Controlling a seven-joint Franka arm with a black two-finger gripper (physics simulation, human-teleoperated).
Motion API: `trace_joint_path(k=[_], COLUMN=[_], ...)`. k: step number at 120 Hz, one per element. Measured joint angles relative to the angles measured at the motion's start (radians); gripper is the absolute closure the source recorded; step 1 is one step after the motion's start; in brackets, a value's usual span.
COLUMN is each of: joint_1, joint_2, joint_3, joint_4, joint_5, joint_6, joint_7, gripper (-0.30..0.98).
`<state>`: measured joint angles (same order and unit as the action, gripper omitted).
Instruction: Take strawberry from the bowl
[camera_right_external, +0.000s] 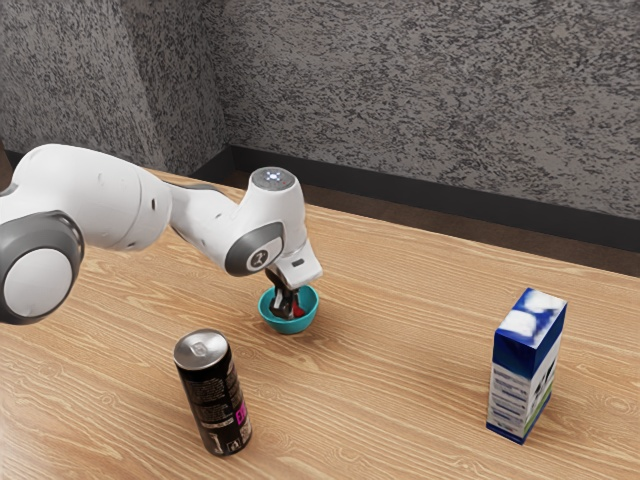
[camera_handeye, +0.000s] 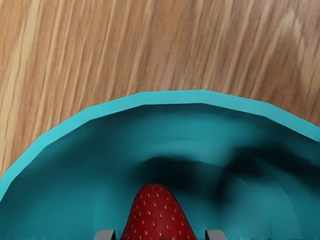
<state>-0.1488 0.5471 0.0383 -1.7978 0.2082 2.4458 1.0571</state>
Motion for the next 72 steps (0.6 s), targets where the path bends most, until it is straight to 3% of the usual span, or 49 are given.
trace_joint_path(k=[42, 72], joint_1=[-0.002, -0.032], joint_2=[-0.042, -0.323], joint_3=[0.003, 0.003], joint_4=[-0.028, -0.324], joint_5=[0.009, 0.062], joint_6=[0.004, 0.011], joint_7=[-0.015, -0.092], gripper=[0.62, 0.68])
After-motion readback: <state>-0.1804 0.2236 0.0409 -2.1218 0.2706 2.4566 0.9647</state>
